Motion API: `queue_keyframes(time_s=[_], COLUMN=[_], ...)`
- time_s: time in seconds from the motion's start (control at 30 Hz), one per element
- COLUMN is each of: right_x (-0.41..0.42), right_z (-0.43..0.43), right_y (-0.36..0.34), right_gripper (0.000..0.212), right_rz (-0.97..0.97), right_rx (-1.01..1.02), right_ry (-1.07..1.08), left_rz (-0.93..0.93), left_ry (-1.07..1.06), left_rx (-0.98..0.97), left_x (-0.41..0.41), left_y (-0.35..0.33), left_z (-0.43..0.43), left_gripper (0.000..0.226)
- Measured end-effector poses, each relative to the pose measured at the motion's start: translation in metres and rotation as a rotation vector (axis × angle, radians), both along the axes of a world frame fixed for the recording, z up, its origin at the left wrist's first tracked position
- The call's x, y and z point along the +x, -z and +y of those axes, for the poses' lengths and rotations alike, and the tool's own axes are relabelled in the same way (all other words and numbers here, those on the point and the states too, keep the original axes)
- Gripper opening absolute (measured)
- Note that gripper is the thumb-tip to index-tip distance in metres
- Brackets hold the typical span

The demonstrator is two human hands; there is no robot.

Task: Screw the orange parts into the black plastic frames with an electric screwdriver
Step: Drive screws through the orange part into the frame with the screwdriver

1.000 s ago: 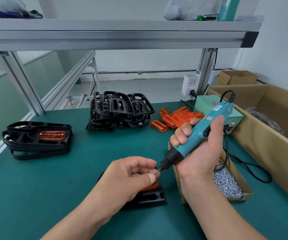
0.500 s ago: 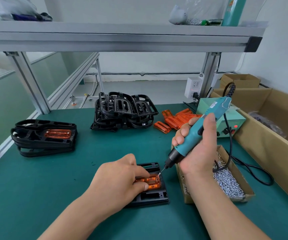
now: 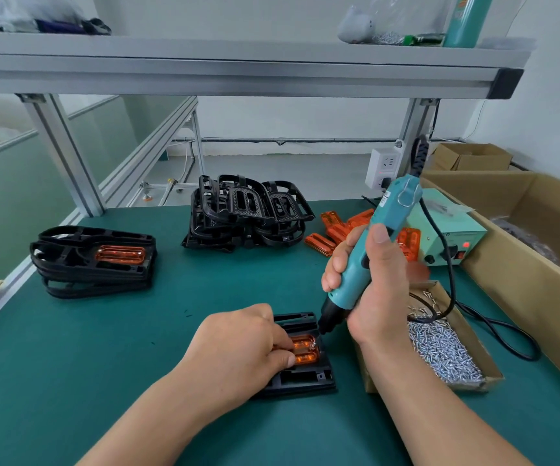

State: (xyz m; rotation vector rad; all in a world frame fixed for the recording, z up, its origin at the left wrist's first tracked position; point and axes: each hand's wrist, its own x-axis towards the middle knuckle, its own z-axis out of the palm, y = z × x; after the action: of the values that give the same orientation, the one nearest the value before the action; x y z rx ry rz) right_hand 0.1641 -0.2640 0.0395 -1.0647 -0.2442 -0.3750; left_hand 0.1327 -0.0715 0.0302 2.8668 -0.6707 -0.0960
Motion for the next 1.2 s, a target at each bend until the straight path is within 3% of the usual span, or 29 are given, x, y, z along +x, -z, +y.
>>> queue_keyframes(time_s=[0.37, 0.6, 0.77, 1.2], right_x=[-0.005, -0.005, -0.002, 0.002], right_z=[0.007, 0.009, 0.014, 0.023], right_y=[-0.001, -0.001, -0.003, -0.003], right_gripper=[0.048, 0.052, 0.066, 0.054], right_rz=[-0.166, -0.164, -0.139, -0.178], right_rx=[-0.186, -0.228, -0.313, -0.455], right_ry=[-0.089, -0.074, -0.123, -0.160], left_rz=[-0.003, -0.004, -0.006, -0.004], left_ry=[-0.004, -0.005, -0.015, -0.020], left_rx=[-0.013, -0.018, -0.034, -0.022], left_x=[0.002, 0.001, 0.002, 0.003], left_y=[0.002, 0.002, 0.001, 0.003], left_z=[0.000, 0.000, -0.002, -0.002], left_gripper=[0.030, 0.028, 0.028, 0.029])
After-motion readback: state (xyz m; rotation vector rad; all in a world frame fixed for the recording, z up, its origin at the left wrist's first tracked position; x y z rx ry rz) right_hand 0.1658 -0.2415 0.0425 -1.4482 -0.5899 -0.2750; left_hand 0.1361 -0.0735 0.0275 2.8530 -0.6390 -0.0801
